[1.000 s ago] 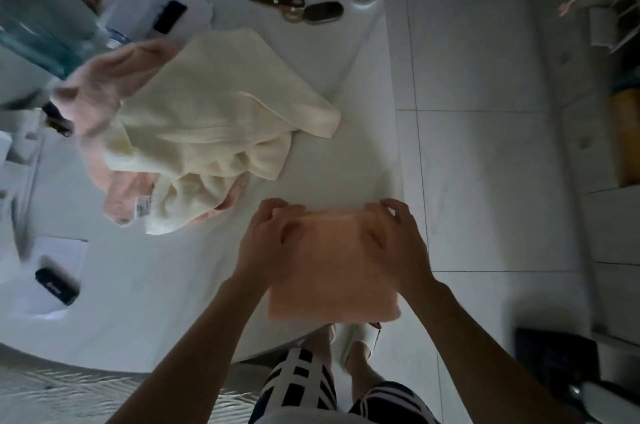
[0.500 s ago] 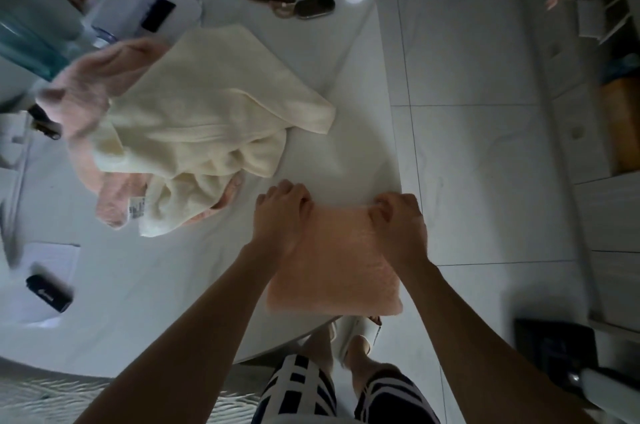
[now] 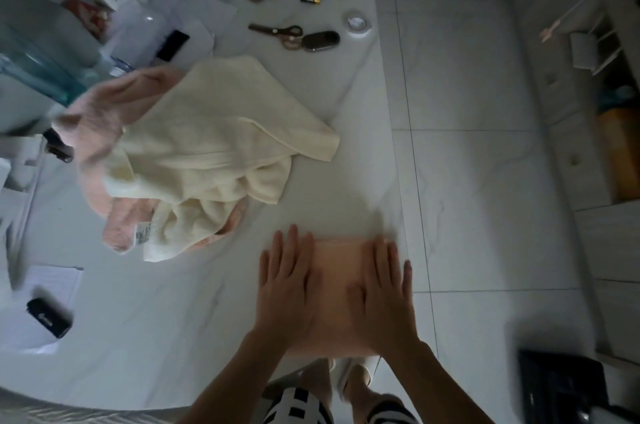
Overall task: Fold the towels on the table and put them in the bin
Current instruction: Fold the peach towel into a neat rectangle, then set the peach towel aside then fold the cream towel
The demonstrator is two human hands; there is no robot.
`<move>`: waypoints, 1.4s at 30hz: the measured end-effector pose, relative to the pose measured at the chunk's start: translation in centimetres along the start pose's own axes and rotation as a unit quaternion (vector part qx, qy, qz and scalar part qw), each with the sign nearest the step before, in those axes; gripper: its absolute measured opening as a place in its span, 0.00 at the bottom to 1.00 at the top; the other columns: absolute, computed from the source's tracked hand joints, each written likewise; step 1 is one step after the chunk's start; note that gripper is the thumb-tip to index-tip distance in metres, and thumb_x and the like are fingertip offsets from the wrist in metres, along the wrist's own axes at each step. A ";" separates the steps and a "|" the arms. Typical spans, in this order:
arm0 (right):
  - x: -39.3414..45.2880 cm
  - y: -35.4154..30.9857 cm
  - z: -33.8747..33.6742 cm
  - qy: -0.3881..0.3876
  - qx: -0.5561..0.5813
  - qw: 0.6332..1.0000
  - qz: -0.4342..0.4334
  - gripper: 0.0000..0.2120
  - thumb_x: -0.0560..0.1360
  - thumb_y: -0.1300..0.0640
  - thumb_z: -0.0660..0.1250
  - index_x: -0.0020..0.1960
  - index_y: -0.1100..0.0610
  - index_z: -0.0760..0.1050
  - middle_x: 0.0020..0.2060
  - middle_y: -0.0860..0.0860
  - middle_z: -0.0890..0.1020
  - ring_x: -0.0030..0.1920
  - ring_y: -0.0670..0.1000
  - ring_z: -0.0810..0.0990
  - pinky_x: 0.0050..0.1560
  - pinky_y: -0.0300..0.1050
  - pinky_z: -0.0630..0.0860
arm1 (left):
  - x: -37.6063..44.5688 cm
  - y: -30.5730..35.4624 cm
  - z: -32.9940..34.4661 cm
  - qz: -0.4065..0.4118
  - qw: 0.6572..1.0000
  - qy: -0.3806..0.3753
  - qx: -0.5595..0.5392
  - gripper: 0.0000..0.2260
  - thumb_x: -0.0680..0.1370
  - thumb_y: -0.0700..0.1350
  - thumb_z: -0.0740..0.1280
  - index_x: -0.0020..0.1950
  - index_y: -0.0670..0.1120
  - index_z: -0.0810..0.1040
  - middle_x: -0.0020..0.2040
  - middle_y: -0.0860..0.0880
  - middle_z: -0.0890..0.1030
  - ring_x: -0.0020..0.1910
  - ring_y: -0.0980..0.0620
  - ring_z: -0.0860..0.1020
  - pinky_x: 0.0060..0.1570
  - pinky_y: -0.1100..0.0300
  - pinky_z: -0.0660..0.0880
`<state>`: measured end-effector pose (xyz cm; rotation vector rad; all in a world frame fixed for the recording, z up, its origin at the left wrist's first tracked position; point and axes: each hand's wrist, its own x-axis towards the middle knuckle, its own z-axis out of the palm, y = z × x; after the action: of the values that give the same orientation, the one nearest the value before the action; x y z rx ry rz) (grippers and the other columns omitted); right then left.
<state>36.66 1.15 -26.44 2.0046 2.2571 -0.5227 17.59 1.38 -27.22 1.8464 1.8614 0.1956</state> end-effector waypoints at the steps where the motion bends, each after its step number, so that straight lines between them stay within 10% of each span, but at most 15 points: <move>1: 0.3 0.6 -0.4 -0.015 0.013 0.999 0.033 0.33 0.82 0.45 0.47 0.80 0.61 0.46 0.80 0.58 0.49 0.80 0.60 0.48 0.78 0.62 0.47 | 0.1 0.1 -0.2 -0.030 0.999 0.001 -0.029 0.28 0.84 0.55 0.46 0.82 0.51 0.41 0.82 0.48 0.39 0.81 0.47 0.39 0.79 0.45 0.45; 7: 0.1 2.6 -3.2 -0.055 0.180 0.948 0.258 0.35 0.77 0.34 0.58 0.76 0.53 0.55 0.72 0.56 0.68 0.64 0.59 0.76 0.60 0.58 0.78 | -0.4 1.1 -2.7 -0.200 0.965 -0.006 -0.168 0.37 0.82 0.51 0.62 0.82 0.47 0.41 0.81 0.45 0.50 0.78 0.41 0.52 0.75 0.42 0.58; 10: -0.9 1.7 -4.9 -0.181 0.417 0.780 0.430 0.39 0.74 0.34 0.65 0.73 0.58 0.57 0.56 0.56 0.77 0.49 0.56 0.81 0.42 0.52 0.81 | -0.8 0.5 -4.2 -0.357 0.897 -0.064 -0.254 0.36 0.78 0.53 0.68 0.79 0.43 0.55 0.73 0.39 0.65 0.70 0.36 0.67 0.68 0.41 0.68; 12: -1.6 1.4 -5.8 -0.280 0.450 0.731 0.429 0.35 0.75 0.34 0.64 0.68 0.61 0.68 0.53 0.57 0.80 0.49 0.56 0.82 0.48 0.55 0.83 | -1.0 0.3 -4.7 -0.416 0.835 -0.080 -0.351 0.29 0.77 0.50 0.71 0.72 0.39 0.66 0.64 0.39 0.73 0.63 0.36 0.74 0.62 0.41 0.74; 17: 0.1 1.5 -8.6 -0.249 0.396 0.816 0.339 0.28 0.76 0.44 0.68 0.65 0.66 0.75 0.55 0.58 0.82 0.53 0.57 0.82 0.55 0.52 0.80 | -0.8 0.5 -5.9 -0.432 0.710 -0.102 -0.546 0.15 0.77 0.46 0.71 0.57 0.35 0.81 0.51 0.37 0.85 0.52 0.36 0.82 0.56 0.42 0.80; 26: 10.3 1.4 -17.6 -0.132 0.395 0.890 0.186 0.10 0.75 0.51 0.69 0.53 0.56 0.78 0.51 0.56 0.84 0.52 0.58 0.83 0.58 0.60 0.79 | 4.2 3.7 -8.7 -0.319 0.670 -0.009 -0.670 0.12 0.81 0.44 0.66 0.64 0.47 0.74 0.57 0.45 0.82 0.49 0.46 0.82 0.37 0.55 0.79; 36: 29.9 4.6 -23.4 -0.066 0.272 0.958 0.060 0.16 0.77 0.50 0.61 0.39 0.60 0.76 0.33 0.52 0.77 0.35 0.52 0.74 0.37 0.46 0.67 | 16.1 9.8 -10.4 -0.291 0.604 0.014 -0.742 0.15 0.77 0.43 0.66 0.63 0.53 0.73 0.58 0.46 0.82 0.51 0.43 0.83 0.42 0.53 0.81; 42: 43.6 4.4 -24.2 -0.080 0.202 0.976 -0.015 0.18 0.75 0.44 0.62 0.53 0.58 0.77 0.45 0.52 0.79 0.46 0.55 0.78 0.46 0.49 0.73 | 25.7 10.5 -12.2 -0.327 0.598 0.103 -0.725 0.14 0.81 0.44 0.63 0.67 0.49 0.72 0.55 0.46 0.80 0.46 0.48 0.79 0.44 0.55 0.78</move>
<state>38.74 50.19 -16.80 2.0002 2.2243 -1.1831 22.83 29.91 -18.44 -0.0213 1.4060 1.2227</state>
